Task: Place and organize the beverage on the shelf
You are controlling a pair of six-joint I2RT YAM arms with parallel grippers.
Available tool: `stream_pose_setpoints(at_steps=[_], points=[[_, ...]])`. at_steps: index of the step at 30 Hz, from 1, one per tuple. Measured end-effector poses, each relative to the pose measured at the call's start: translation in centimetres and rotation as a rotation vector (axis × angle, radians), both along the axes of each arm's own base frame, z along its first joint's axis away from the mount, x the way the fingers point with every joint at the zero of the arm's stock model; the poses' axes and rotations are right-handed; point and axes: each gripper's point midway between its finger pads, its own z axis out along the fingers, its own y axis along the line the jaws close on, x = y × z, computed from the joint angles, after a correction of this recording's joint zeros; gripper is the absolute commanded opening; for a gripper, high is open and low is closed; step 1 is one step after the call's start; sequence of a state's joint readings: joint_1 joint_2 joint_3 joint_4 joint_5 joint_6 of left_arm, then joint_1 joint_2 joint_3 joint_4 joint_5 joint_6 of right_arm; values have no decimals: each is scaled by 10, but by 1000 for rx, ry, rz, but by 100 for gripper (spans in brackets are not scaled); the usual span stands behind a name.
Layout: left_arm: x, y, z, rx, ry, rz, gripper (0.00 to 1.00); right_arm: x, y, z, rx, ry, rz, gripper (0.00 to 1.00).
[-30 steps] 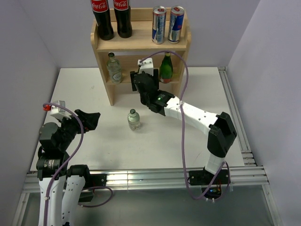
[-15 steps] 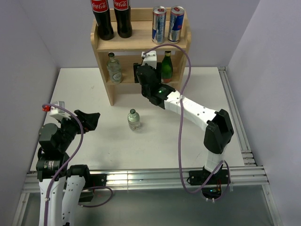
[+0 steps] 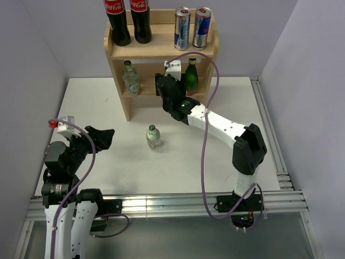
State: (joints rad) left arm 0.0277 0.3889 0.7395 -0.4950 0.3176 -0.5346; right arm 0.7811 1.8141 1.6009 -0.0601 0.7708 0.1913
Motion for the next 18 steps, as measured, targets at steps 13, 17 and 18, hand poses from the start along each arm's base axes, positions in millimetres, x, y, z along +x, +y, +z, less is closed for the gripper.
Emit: stream_pose_setpoints(at_steps=[13, 17, 18], points=[[0, 0, 0, 0, 0, 0, 99, 7, -17, -2, 52, -9, -10, 0], [0, 0, 0, 0, 0, 0, 99, 12, -26, -2, 58, -9, -16, 0], [0, 0, 0, 0, 0, 0, 99, 14, -28, -2, 58, -8, -20, 0]])
